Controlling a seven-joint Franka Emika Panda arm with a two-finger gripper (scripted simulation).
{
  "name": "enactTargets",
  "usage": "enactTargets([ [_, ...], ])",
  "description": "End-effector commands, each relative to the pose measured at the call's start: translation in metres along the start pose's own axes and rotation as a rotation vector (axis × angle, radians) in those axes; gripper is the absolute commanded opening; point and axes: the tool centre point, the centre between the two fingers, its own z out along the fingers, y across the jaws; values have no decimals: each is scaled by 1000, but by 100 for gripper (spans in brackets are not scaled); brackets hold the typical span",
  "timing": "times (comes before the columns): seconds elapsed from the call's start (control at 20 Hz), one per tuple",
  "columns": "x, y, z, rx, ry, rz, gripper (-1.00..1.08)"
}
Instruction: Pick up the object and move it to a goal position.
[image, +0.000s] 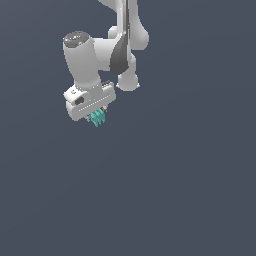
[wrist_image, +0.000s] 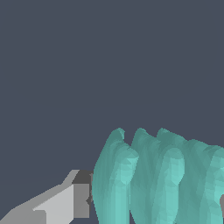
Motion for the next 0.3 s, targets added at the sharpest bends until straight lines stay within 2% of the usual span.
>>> enactTargets([
  [0.0,-6,-1,-6,1,0,-1,-100],
  [0.25,-10,-2,-11,1,0,-1,-100],
])
